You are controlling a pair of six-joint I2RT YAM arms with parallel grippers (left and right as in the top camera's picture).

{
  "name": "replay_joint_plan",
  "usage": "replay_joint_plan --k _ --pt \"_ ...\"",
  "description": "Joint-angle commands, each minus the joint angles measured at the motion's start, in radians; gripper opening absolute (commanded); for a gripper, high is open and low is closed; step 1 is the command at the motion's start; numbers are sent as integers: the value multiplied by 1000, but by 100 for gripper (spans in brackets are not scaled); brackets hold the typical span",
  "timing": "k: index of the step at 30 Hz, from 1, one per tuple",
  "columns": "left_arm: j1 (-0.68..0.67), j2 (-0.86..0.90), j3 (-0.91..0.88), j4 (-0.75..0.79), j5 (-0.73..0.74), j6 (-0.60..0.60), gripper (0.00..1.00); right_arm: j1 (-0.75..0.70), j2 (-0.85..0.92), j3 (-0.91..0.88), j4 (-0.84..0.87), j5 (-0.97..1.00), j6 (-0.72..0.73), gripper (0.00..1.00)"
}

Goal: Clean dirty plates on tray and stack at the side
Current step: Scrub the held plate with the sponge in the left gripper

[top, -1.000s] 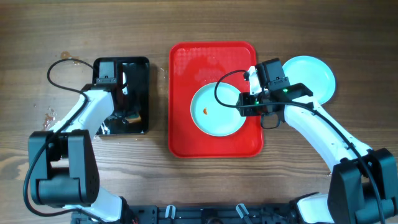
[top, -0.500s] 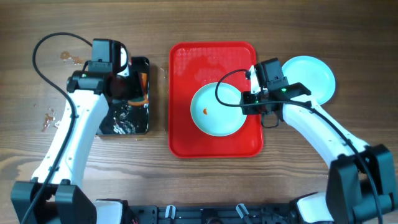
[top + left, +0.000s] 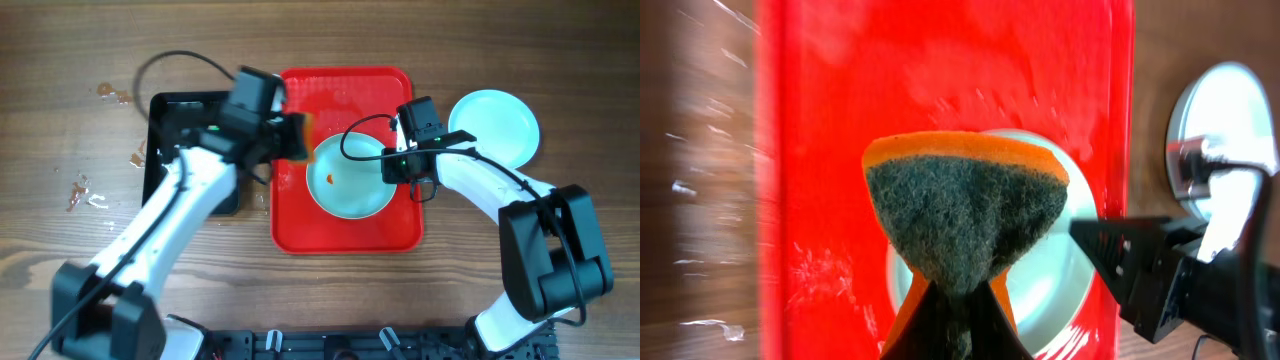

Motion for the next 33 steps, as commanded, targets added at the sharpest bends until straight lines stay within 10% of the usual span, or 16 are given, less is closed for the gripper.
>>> replay_joint_plan --k 1,16,33 --pt "-91 117 10 38 13 -135 4 3 43 -3 -7 19 23 11" --pt "-193 411 10 208 -86 -177 4 3 43 -3 -15 18 23 4" --pt "-53 456 42 -14 -332 -117 4 3 43 -3 -43 29 25 4"
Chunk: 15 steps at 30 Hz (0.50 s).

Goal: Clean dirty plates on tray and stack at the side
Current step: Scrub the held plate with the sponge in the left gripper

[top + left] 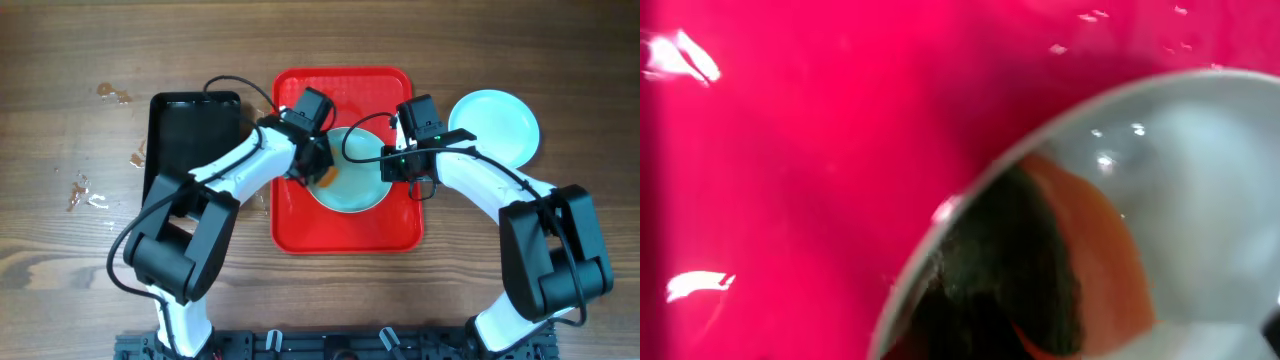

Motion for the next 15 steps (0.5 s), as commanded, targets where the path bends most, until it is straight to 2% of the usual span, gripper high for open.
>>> replay_joint_plan --k 1,4,7,15 --pt "42 60 9 -112 -254 32 4 3 43 -15 -35 41 1 4" --pt "40 60 109 -239 -335 31 4 3 43 -15 -35 42 3 4" --pt "40 58 200 -331 -338 31 4 3 43 -15 -39 42 4 4" --pt "40 25 285 -438 -327 31 4 3 43 -15 -63 74 6 4"
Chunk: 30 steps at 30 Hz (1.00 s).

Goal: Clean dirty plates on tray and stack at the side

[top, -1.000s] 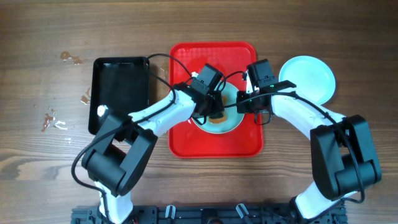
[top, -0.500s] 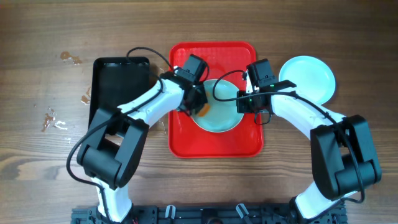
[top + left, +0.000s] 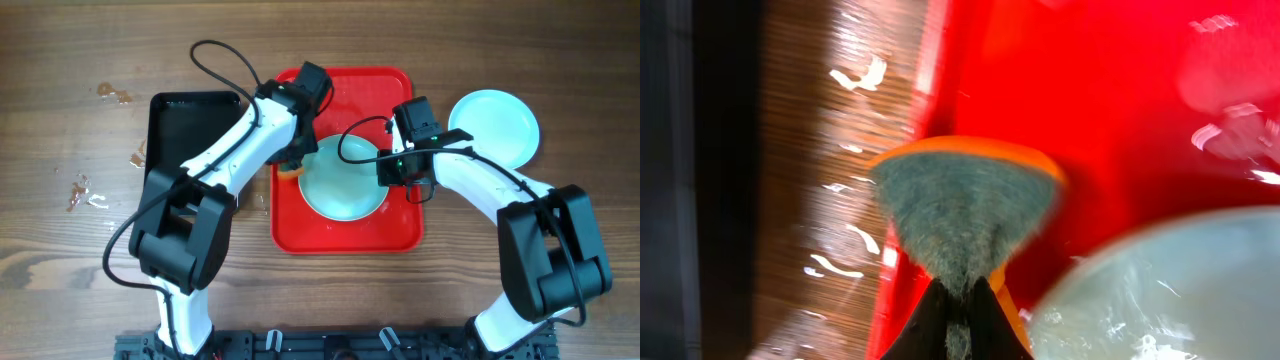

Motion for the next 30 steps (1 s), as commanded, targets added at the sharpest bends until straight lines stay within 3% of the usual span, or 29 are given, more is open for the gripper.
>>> replay_joint_plan --k 1,6,10,14,19,22,25,26,28,30 --pt "10 -29 19 -31 -56 7 4 -10 41 -20 -24 108 0 4" --pt "54 -141 19 -140 -56 5 4 -10 31 -19 -29 108 -11 4" --pt "153 -253 19 -254 -65 23 4 -10 -16 -19 -38 107 -25 4" --pt "284 -289 -32 -264 -123 92 4 -10 -99 -19 -49 104 -37 4" --pt "426 -285 -274 -15 -138 141 4 -10 -203 -19 -56 104 -37 4" --pt "499 -285 -431 149 -76 171 4 -8 -277 -19 -71 112 -69 4" --pt "533 -285 -498 212 -53 193 7 19 -365 -16 -92 281 -87 4" --pt "538 -285 -500 209 -53 193 41 66 -426 -11 -91 395 -132 4" --pt "537 -285 -500 206 -52 193 100 124 -476 -10 -84 515 -176 4" --pt "537 -285 -500 207 -53 193 100 192 -517 -10 -84 665 -206 4"
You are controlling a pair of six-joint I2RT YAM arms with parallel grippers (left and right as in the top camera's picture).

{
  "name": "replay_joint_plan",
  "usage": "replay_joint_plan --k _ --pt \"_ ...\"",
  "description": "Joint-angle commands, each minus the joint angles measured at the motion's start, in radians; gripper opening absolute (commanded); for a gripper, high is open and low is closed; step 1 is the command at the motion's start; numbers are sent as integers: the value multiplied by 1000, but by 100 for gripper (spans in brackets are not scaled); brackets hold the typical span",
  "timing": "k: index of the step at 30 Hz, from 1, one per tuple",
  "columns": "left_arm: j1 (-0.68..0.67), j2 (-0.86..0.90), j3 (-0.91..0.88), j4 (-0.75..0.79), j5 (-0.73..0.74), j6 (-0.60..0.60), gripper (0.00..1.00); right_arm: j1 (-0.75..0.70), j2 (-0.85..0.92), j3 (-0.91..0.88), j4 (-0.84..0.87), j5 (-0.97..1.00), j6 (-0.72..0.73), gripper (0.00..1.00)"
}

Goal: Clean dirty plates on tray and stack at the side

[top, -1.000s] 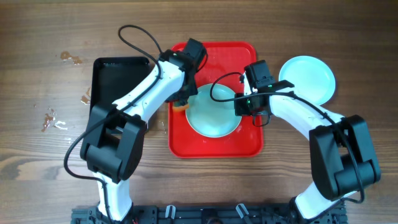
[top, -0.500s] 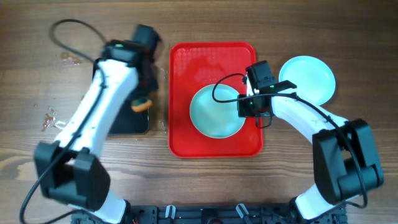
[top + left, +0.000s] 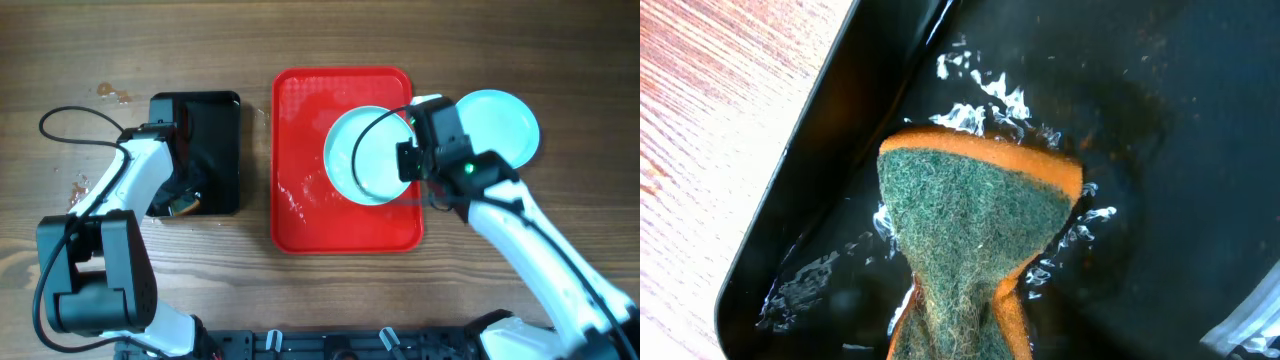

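A red tray (image 3: 300, 225) lies in the middle of the table. A pale blue plate (image 3: 362, 160) hangs over its right half, looking clean, and my right gripper (image 3: 411, 160) is shut on its right rim. A second pale blue plate (image 3: 500, 125) rests on the table to the right of the tray. My left gripper (image 3: 182, 200) is down in the black basin (image 3: 215, 120), shut on an orange sponge (image 3: 975, 215) with a green scouring face. The sponge sits in shallow water in the basin (image 3: 1200, 150). The left fingers themselves are hidden under the sponge.
Wet streaks (image 3: 298, 190) mark the tray's left half. Scraps of litter (image 3: 85, 195) and a small smear (image 3: 112, 93) lie on the wood left of the basin. The left arm's cable (image 3: 75, 115) loops over the table at far left.
My left gripper has gone from the tray's left edge to the black basin, sponge still in it. The plate now sits further right and back on the tray, held by my right gripper.
The left gripper held the sponge above the tray while the right gripper held the plate's rim; the plate had an orange spot. Then the sponge was pressed on the plate. Then it was off at the tray's edge, the plate spotless. Now the sponge is in the basin.
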Motion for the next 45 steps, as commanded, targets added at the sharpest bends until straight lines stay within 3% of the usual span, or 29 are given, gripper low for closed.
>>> replay_joint_plan --k 1,6,15,22,32,45 --pt "6 -3 -1 3 12 18 100 133 -94 9 11 353 -109 4" --pt "6 -3 -1 3 12 18 100 353 -103 8 22 689 -157 4" --pt "6 -3 -1 3 12 18 100 571 -103 8 70 969 -209 4" --pt "6 -3 -1 3 12 18 100 665 -103 8 151 1050 -354 4" --pt "6 -3 -1 3 12 18 100 678 -103 8 314 1112 -568 4" --pt "6 -3 -1 3 12 18 100 682 -103 8 332 1113 -594 4"
